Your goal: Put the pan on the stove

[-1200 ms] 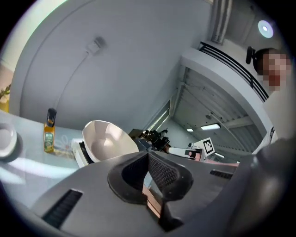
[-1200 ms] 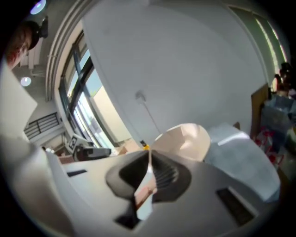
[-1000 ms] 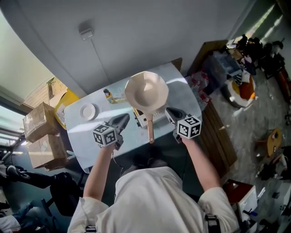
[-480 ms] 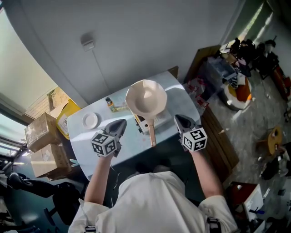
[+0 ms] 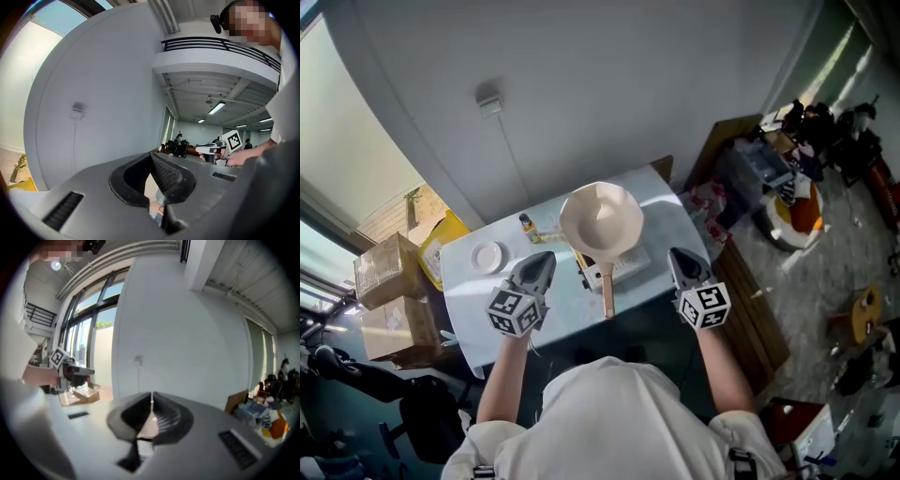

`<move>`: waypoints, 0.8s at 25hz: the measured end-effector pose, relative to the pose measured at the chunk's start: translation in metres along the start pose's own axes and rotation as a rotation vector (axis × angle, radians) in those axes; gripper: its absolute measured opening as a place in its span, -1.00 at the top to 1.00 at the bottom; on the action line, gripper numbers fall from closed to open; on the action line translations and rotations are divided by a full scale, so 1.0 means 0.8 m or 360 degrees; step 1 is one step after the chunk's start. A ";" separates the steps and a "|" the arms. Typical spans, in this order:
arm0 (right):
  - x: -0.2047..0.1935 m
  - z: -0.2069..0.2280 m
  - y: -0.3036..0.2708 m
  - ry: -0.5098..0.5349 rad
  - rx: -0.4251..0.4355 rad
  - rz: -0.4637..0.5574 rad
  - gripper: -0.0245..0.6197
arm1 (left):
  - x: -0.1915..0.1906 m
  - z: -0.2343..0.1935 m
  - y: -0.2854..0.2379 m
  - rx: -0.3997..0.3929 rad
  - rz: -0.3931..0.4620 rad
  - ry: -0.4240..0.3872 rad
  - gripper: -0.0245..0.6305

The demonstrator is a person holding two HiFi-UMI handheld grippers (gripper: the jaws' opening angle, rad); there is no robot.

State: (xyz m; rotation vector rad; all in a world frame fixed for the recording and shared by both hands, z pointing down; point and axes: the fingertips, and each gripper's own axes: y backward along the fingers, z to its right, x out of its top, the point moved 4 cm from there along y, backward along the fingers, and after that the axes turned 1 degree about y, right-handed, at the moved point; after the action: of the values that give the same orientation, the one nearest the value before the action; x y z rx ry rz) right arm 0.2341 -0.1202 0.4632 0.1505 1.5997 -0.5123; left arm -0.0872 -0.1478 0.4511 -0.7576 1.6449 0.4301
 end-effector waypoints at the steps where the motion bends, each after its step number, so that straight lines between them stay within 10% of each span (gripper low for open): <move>1: 0.002 0.003 0.001 0.0001 -0.0004 0.0019 0.81 | 0.002 0.002 -0.002 0.0006 0.0007 -0.0004 0.86; 20: 0.022 0.025 -0.015 0.0053 0.0022 0.0092 0.82 | 0.005 0.004 -0.013 0.0098 0.0018 -0.0034 0.86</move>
State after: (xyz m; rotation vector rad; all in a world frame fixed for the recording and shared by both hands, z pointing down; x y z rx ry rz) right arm 0.2455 -0.1425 0.4488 0.2160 1.6199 -0.4783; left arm -0.0783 -0.1544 0.4480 -0.6957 1.6357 0.3928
